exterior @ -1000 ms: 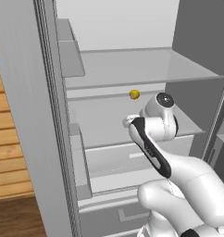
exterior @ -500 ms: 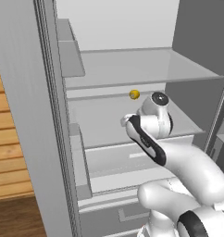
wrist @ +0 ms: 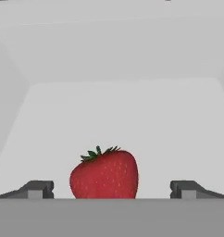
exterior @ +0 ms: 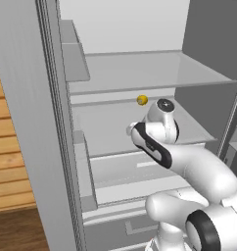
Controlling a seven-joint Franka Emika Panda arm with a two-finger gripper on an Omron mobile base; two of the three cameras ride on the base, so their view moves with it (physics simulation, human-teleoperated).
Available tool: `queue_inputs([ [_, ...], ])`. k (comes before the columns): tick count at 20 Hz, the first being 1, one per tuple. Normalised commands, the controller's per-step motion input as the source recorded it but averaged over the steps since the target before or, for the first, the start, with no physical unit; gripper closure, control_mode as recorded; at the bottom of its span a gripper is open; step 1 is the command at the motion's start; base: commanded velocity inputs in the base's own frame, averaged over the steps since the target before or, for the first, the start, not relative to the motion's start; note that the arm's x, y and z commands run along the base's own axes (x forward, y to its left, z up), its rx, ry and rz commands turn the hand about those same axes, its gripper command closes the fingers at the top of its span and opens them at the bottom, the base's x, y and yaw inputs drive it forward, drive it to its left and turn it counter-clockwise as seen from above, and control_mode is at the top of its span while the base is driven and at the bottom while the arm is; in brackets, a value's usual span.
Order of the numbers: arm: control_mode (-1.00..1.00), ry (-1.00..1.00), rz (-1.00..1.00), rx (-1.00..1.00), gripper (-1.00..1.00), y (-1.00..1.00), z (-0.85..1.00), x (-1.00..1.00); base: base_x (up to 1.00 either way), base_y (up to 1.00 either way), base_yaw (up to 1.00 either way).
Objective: Take the strawberry from the fridge and place it on top of the pancake, located on the dining counter.
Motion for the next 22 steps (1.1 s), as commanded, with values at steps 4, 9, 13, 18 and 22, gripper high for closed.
queue_inputs([
  [4,-1.00,0.01,0.00,0.00,-1.00,0.00,-0.17,0.14,0.00,0.00,0.00],
  [9,-1.00,0.00,0.00,0.00,-1.00,0.00,-0.14,0.21,0.00,0.00,0.00],
  [13,-1.00,0.00,0.00,0.00,-1.00,0.00,-0.17,0.14,0.00,0.00,0.00],
  [18,-1.00,0.00,0.00,0.00,1.00,0.00,-0.28,0.00,0.00,0.00,0.00],
  [22,-1.00,-0.03,0.00,0.00,1.00,0.00,-0.11,-0.01,0.00,0.00,0.00],
])
